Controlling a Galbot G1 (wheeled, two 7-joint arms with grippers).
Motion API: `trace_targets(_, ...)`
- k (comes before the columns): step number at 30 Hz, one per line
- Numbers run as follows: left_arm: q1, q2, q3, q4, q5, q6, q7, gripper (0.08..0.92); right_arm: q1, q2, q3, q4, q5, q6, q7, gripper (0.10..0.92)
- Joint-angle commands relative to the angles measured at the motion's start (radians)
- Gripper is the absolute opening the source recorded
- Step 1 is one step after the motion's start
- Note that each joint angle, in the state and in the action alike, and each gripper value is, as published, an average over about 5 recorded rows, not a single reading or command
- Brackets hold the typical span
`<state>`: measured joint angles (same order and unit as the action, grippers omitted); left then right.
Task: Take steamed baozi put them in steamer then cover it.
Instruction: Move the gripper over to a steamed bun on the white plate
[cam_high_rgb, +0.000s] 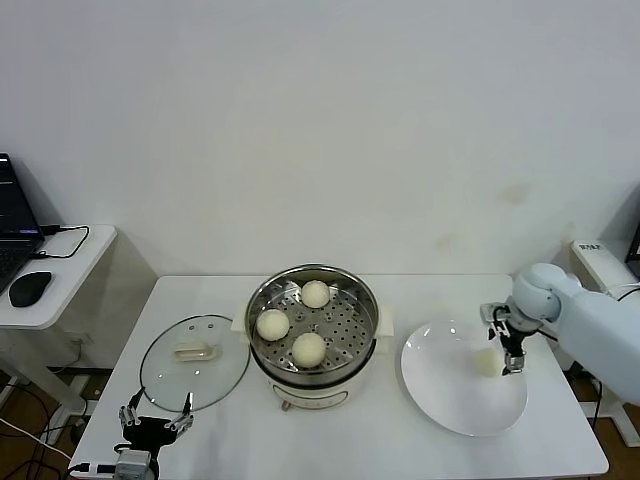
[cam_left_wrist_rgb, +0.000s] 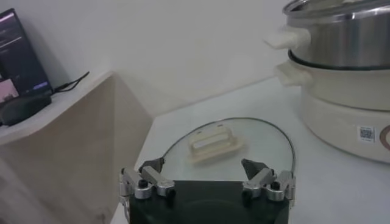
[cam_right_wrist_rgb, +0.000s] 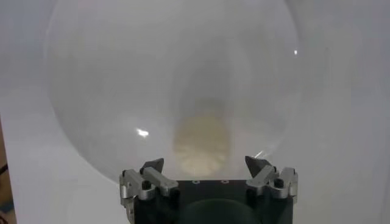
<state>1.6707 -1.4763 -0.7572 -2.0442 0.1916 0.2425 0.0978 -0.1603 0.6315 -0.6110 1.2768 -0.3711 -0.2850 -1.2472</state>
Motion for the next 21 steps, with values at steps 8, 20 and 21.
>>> trace_targets(8, -0.002, 0.001, -0.003, 0.017, 0.006, -0.001, -0.001, 0.823, -0.036, 0.044, 0.01, -0.06, -0.01, 0.014, 0.055, 0.823)
trace_targets(20, -0.006, 0.0, 0.0, 0.022, 0.013, 0.0, 0.001, 0.823, -0.053, 0.052, 0.025, -0.074, -0.009, 0.013, 0.085, 0.823)
trace_targets(21, -0.006, 0.0, 0.0, 0.022, 0.013, 0.0, 0.001, 0.823, -0.053, 0.051, 0.026, -0.074, -0.006, 0.011, 0.086, 0.823)
